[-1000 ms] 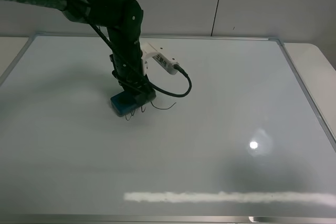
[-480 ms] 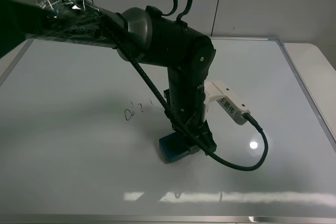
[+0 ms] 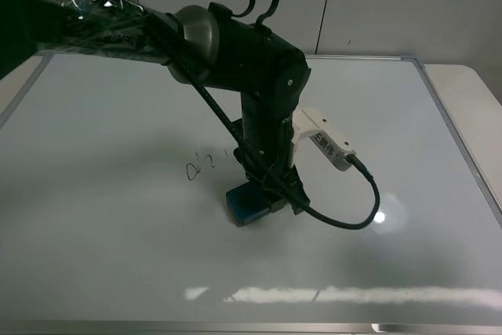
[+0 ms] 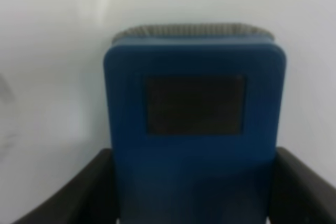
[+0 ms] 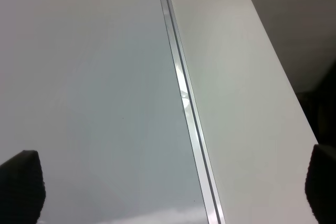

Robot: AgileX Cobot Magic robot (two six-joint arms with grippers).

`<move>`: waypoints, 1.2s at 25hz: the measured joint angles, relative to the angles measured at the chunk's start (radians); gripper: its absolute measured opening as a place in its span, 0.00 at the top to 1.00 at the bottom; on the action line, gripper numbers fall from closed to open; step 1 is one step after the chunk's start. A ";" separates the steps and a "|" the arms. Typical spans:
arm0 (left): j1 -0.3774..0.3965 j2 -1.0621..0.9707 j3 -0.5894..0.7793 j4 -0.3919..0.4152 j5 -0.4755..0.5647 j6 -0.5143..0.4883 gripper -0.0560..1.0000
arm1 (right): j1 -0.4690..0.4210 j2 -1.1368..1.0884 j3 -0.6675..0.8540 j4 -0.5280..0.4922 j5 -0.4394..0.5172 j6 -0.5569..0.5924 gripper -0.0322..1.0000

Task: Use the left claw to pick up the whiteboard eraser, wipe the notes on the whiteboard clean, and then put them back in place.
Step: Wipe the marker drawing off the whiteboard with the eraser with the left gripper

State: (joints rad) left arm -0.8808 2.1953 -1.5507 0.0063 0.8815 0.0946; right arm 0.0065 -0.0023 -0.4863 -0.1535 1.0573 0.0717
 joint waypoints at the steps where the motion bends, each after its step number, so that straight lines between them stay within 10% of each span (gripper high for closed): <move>1: 0.021 0.007 -0.010 0.005 0.001 -0.001 0.42 | 0.000 0.000 0.000 0.000 0.000 0.000 0.01; 17: 0.385 0.071 -0.119 0.129 0.011 -0.070 0.42 | 0.000 0.000 0.000 0.000 0.000 0.000 0.01; 25: 0.405 0.067 -0.113 0.137 0.026 -0.062 0.42 | 0.000 0.000 0.000 0.000 0.000 0.000 0.01; 30: 0.398 -0.016 0.058 0.124 -0.135 -0.019 0.42 | 0.000 0.000 0.000 0.000 0.000 0.000 0.01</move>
State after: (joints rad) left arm -0.4823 2.1789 -1.4927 0.1308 0.7465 0.0751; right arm 0.0065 -0.0023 -0.4863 -0.1535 1.0573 0.0717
